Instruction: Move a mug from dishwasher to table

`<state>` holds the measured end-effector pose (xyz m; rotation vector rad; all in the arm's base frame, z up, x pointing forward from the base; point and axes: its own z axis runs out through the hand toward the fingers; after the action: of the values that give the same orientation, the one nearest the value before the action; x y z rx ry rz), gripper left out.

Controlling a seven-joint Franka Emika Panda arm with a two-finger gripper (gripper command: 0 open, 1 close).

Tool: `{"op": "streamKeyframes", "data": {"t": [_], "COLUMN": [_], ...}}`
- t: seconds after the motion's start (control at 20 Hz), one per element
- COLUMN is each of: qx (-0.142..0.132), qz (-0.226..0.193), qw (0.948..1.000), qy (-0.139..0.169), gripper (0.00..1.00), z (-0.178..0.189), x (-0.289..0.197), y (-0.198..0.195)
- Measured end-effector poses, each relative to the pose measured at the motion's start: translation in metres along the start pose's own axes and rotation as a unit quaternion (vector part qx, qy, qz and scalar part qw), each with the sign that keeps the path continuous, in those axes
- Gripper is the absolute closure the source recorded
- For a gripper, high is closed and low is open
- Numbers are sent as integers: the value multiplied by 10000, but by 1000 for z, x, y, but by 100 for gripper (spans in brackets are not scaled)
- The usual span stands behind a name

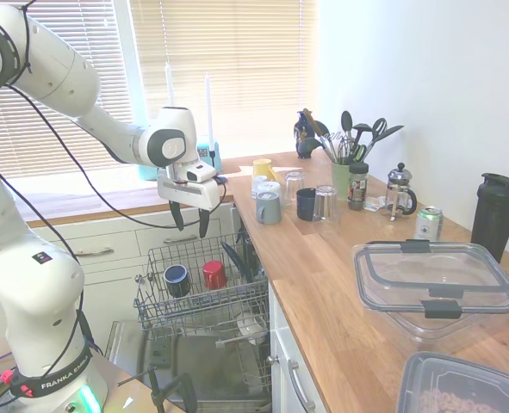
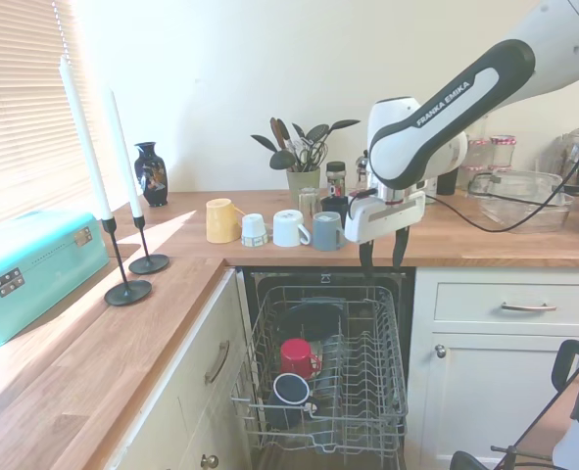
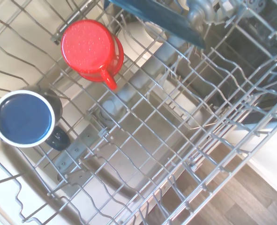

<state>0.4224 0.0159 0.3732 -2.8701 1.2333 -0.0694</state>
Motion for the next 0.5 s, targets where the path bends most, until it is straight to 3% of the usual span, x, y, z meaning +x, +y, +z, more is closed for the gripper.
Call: {"op": "streamKeyframes", "data": {"t": [0.2,0.5], "qx": [68,81], "qz": [-65,-651], "qw": [9999,9976], "qy": [70,236], "gripper": [0,0], "z": [1,32], "x": [-2,-28], "y": [-5,-44]}}
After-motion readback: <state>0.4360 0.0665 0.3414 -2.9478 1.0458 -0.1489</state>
